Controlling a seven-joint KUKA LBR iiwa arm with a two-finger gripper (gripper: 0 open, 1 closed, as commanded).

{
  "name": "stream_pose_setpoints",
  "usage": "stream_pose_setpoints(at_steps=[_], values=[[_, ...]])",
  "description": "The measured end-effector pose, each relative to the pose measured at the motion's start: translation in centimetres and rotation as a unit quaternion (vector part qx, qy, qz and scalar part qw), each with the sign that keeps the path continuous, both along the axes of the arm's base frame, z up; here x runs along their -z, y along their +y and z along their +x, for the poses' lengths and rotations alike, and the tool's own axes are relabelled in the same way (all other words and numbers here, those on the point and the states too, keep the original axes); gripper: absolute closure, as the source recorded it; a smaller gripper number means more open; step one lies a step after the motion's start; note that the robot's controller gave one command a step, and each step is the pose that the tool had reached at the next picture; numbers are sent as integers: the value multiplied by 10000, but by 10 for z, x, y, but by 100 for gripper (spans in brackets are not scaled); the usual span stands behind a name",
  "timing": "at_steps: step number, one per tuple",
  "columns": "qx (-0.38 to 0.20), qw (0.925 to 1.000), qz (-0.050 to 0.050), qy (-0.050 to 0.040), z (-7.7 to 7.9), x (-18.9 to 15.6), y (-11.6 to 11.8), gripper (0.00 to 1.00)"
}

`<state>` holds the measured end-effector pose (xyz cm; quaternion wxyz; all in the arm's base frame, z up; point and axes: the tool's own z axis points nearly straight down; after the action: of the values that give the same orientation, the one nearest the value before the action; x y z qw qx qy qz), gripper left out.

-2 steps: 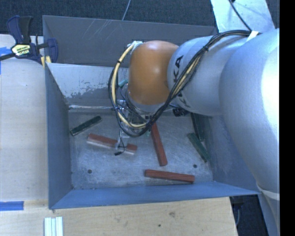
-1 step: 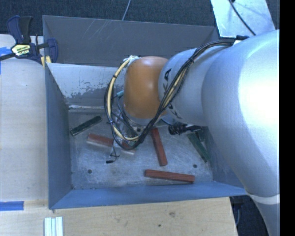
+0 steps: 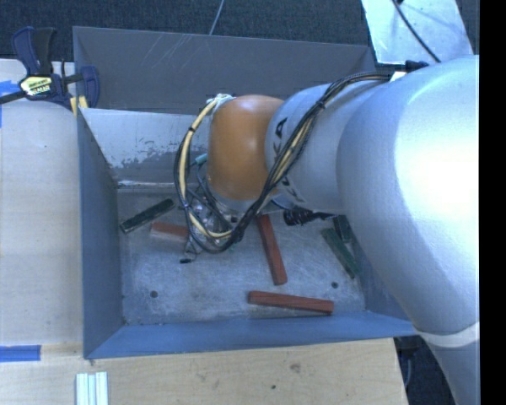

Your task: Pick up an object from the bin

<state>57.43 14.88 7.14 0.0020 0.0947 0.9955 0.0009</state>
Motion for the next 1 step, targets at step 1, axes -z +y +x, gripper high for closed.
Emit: stream_pose_setpoints(at_steps=[1], values=[[1, 10000, 0, 0, 0, 0, 0, 100]])
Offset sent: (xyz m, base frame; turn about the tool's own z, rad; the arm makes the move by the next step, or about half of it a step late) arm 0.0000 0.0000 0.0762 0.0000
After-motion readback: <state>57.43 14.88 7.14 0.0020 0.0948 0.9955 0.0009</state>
